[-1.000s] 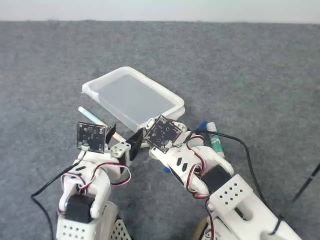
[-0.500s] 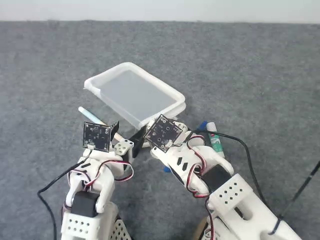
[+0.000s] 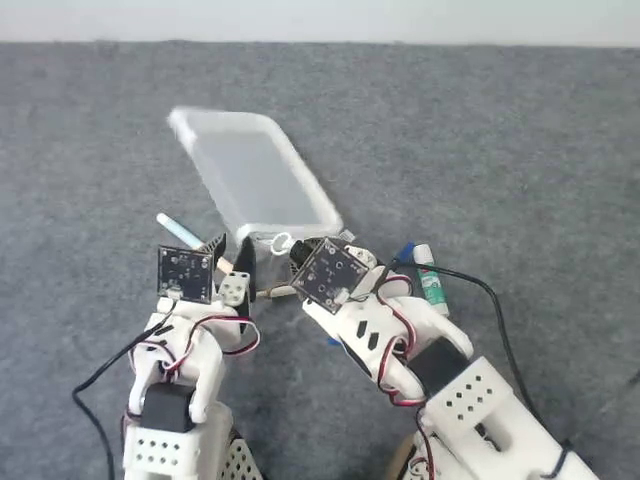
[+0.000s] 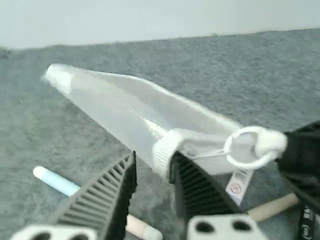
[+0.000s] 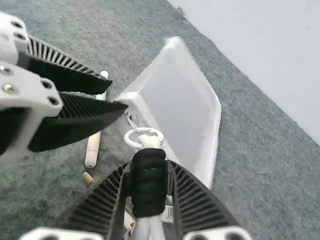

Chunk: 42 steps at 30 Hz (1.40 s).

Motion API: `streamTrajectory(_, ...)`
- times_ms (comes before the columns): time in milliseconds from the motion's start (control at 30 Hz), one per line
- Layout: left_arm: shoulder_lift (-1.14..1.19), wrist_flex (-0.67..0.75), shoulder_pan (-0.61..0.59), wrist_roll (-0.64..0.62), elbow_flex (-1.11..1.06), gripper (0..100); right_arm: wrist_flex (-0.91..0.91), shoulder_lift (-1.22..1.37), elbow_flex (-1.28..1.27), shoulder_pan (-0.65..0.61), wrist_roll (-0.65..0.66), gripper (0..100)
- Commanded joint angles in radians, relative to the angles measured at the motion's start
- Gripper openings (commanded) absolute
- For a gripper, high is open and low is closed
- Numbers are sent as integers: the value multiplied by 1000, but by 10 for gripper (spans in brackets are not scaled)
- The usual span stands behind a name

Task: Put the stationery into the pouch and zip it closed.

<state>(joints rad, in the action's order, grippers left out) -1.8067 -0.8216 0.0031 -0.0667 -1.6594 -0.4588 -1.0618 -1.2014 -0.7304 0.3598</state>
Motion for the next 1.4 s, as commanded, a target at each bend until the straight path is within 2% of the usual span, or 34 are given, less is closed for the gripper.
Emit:
streamTrajectory(0, -23, 18, -41, 11, 7, 30, 1, -62, 12, 16, 0, 6)
streamTrajectory(267, -23, 8, -44, 12, 8, 11, -2, -15, 20, 22, 8, 5)
streamTrajectory(367, -23, -46, -89, 8, 51, 11, -5, -10, 20, 25, 9, 5)
streamTrajectory(533, -23, -149, -152, 6, 120, 11, -99, -10, 72, 74, 9, 5)
streamTrajectory(733, -23, -153, -196, 6, 127, 11, -166, -12, 109, 105, 9, 5)
streamTrajectory(933, -23, -158, -262, 6, 143, 11, -171, -19, 121, 208, 2, 5)
streamTrajectory(1233, -23, -189, -267, 9, 157, 11, -170, -21, 130, 259, -2, 5)
streamTrajectory(1367, -23, -221, -267, 12, 174, 11, -171, -21, 146, 286, -57, 5)
